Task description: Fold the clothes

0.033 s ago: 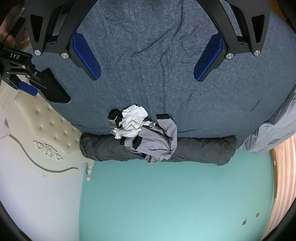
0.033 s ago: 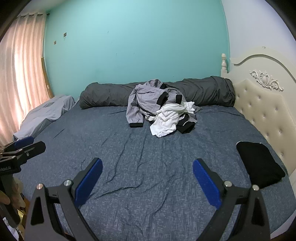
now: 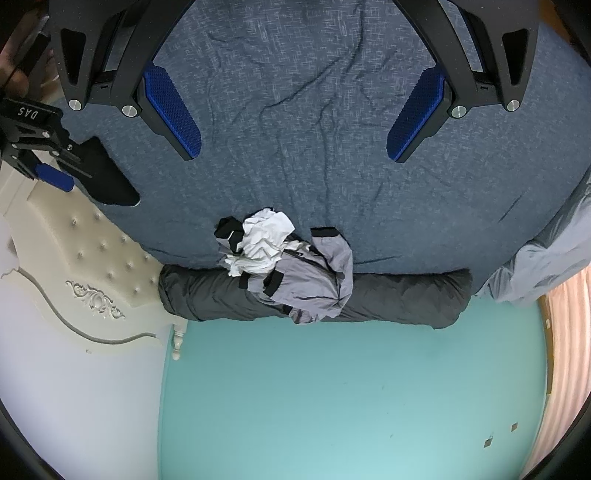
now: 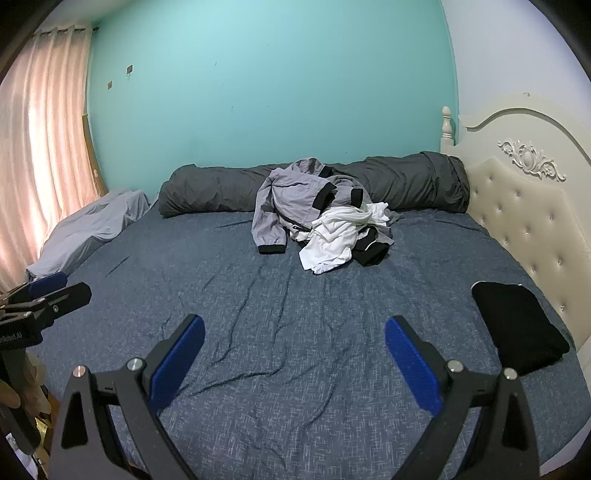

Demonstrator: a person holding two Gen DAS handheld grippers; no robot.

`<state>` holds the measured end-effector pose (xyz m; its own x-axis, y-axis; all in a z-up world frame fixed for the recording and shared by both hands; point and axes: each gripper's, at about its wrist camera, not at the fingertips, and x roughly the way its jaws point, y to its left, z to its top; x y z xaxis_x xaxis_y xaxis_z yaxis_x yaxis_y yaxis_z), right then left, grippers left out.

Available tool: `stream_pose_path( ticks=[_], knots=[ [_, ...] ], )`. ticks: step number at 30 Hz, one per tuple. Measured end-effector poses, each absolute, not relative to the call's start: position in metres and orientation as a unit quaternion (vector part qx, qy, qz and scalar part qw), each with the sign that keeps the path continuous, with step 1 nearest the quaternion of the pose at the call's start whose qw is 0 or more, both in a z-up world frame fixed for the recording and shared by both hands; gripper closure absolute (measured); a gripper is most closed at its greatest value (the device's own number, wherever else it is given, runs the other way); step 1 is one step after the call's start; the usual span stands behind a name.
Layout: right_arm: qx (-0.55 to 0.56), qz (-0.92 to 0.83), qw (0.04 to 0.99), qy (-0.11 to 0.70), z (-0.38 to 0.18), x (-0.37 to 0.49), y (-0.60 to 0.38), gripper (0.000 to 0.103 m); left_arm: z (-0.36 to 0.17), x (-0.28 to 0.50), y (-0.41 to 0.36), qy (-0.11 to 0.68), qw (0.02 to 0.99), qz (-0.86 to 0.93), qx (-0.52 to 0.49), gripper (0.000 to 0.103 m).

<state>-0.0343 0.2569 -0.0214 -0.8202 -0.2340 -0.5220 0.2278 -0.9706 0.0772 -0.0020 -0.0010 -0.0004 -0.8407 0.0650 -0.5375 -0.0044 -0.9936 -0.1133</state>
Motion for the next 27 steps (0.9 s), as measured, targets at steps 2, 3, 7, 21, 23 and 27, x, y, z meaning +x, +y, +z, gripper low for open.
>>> stream_pose_path(
  ticks=[2,3,7,21,23,27],
  knots=[
    [0.273,-0.954,0.123,-0.007,-0.022,-0.033,0.258,0.004,-0.001,-0.004,-0.002,-0.052,0.019,0.958,-0.283,0.0],
    [0.272,-0.954,0.123,-0.006,-0.023,-0.033,0.259,0.004,-0.001,-0.005,-0.003,-0.05,0.019,0.958,-0.283,0.0],
    [0.274,-0.954,0.121,0.0,-0.025,-0.033,0.261,0.004,-0.002,-0.01,-0.007,-0.051,0.021,0.957,-0.285,0.0],
    [0.275,-0.955,0.114,-0.005,-0.02,-0.035,0.27,0.004,0.005,-0.01,0.003,-0.051,0.026,0.956,-0.288,0.0],
    [0.276,-0.955,0.113,-0.006,-0.02,-0.035,0.271,0.004,0.004,-0.01,0.004,-0.051,0.026,0.956,-0.288,0.0],
    [0.276,-0.955,0.113,-0.007,-0.02,-0.035,0.273,0.004,0.003,-0.011,0.007,-0.05,0.027,0.956,-0.288,0.0]
  ],
)
